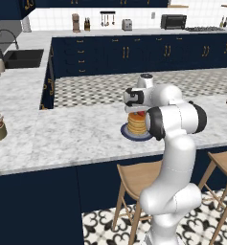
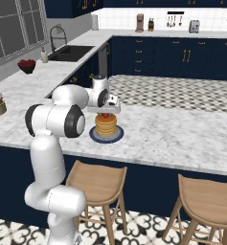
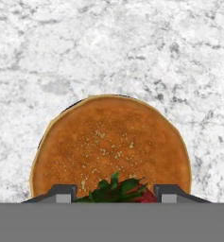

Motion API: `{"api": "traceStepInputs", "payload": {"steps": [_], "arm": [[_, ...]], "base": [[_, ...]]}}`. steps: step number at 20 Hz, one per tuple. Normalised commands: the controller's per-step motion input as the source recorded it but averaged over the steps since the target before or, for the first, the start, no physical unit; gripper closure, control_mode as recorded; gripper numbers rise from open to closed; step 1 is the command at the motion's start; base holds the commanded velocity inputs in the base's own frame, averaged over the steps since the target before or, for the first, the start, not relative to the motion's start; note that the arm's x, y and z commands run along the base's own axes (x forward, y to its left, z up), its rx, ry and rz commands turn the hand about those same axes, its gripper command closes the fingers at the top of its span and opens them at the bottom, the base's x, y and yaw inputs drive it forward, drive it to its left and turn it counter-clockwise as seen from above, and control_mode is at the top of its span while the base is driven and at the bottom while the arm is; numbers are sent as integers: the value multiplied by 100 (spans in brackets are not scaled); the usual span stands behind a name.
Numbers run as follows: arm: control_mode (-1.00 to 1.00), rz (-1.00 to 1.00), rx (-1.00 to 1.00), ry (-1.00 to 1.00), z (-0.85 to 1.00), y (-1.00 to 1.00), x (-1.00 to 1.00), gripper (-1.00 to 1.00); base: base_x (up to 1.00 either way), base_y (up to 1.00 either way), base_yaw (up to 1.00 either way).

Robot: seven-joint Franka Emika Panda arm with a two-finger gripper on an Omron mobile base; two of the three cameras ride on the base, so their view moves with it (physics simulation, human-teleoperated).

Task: Take the strawberry from the fridge and place it on top of the pancake, located on the dining counter.

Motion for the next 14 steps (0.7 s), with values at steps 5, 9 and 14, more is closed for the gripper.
{"api": "traceStepInputs", "payload": {"steps": [5,9,14], "arm": [[-100,0,0,0,0,0,0,-100],[-100,0,0,0,0,0,0,-100],[-100,0,-1,-6,38,0,0,-100]], "base": [[0,0,0],[0,0,0],[0,0,0]]}}
